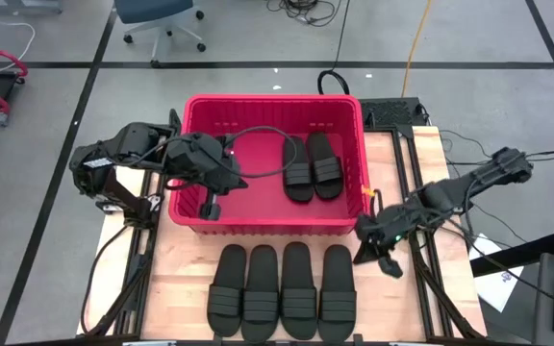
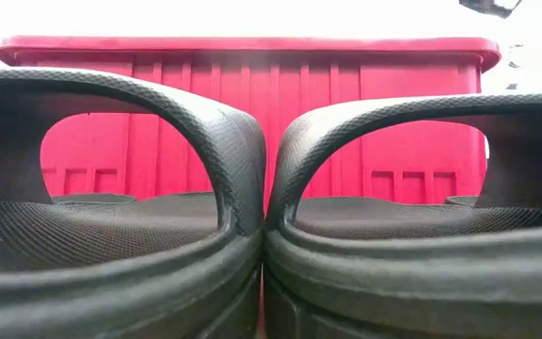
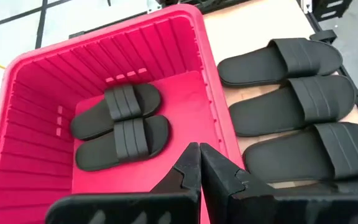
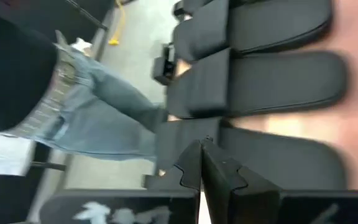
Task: Pick and place slides into bin
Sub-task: Put the black slide into the red bin
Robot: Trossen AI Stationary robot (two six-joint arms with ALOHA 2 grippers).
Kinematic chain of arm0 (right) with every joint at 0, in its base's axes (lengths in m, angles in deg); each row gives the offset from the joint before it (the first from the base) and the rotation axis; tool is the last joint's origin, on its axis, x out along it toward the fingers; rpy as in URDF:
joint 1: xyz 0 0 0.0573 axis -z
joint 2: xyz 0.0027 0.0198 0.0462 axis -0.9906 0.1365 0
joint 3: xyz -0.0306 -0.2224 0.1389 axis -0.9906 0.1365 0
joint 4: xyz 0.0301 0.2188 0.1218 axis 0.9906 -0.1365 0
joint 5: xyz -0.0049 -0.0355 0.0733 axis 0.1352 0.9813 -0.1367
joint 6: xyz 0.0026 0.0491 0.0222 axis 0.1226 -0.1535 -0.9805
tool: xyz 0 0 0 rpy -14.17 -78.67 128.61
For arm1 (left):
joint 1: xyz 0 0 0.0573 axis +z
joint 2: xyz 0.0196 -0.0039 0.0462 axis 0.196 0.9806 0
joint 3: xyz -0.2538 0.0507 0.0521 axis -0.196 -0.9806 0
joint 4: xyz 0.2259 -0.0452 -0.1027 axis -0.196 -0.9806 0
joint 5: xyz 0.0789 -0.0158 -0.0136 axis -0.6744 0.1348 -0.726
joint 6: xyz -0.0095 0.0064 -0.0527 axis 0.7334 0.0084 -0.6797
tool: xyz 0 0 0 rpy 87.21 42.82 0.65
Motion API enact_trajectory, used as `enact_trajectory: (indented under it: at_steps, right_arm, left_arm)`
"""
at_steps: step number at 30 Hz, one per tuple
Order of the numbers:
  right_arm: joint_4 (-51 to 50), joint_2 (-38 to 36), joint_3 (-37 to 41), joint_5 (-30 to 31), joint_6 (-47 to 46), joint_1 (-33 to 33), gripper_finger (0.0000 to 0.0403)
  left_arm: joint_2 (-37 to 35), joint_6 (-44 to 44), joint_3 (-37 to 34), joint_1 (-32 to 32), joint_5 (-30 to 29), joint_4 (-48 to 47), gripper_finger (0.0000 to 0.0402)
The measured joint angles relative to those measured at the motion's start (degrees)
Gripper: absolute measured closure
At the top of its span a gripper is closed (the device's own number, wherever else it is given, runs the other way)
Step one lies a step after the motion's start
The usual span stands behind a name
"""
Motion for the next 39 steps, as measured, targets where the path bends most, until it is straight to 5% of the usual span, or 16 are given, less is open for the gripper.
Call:
enact_trajectory:
  at_steps: [13,20,39]
  right_arm:
    - [9.7,0.8,13.5,-0.4,-19.3,-7.5,0.0403]
    - [10.3,1.0,15.5,4.4,-25.5,-7.5,0.0398]
    - [38.2,1.0,33.3,5.6,-26.7,-7.5,0.0254]
  left_arm:
    - [0.0,-0.6,0.0,-1.2,0.0,-0.5,0.0399]
    - [0.0,-0.9,0.0,-1.2,0.0,-0.5,0.04]
    - [0.0,-1.9,0.0,-1.2,-1.0,-0.3,0.0399]
